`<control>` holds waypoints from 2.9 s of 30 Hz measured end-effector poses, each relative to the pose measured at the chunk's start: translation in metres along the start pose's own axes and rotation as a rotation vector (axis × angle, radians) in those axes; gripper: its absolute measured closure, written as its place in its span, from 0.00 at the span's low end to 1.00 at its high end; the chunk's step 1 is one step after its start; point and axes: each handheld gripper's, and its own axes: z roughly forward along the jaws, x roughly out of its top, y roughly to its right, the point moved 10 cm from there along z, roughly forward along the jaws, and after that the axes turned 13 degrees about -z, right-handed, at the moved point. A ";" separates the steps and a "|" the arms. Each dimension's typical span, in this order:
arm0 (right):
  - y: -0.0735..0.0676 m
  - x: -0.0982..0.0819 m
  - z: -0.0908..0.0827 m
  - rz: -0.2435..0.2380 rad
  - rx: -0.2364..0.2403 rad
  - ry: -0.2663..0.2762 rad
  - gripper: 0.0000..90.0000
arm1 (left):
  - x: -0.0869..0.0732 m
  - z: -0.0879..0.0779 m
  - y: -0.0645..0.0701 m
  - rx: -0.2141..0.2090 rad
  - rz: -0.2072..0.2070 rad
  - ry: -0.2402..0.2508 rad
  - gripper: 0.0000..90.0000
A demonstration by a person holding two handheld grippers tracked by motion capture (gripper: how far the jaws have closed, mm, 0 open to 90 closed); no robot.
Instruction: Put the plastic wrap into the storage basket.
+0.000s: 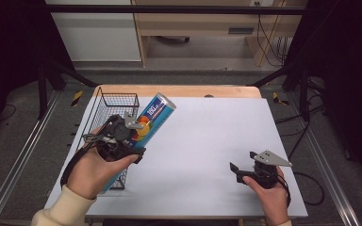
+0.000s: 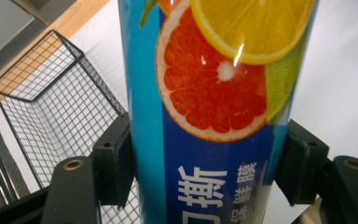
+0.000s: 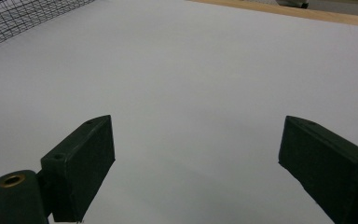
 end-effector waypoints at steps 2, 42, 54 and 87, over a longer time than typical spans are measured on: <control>0.000 0.000 0.000 0.000 -0.003 0.002 0.12 | -0.004 0.001 -0.003 0.003 -0.009 -0.006 0.36; 0.000 -0.001 0.001 -0.003 -0.003 -0.004 0.12 | -0.055 0.023 -0.053 0.008 -0.177 -0.090 0.36; -0.001 -0.001 0.001 -0.004 0.000 -0.004 0.12 | -0.052 0.028 -0.066 -0.001 -0.235 -0.081 0.36; -0.001 0.000 0.001 -0.008 0.011 0.000 0.12 | -0.063 0.071 -0.109 0.033 -0.371 -0.188 0.36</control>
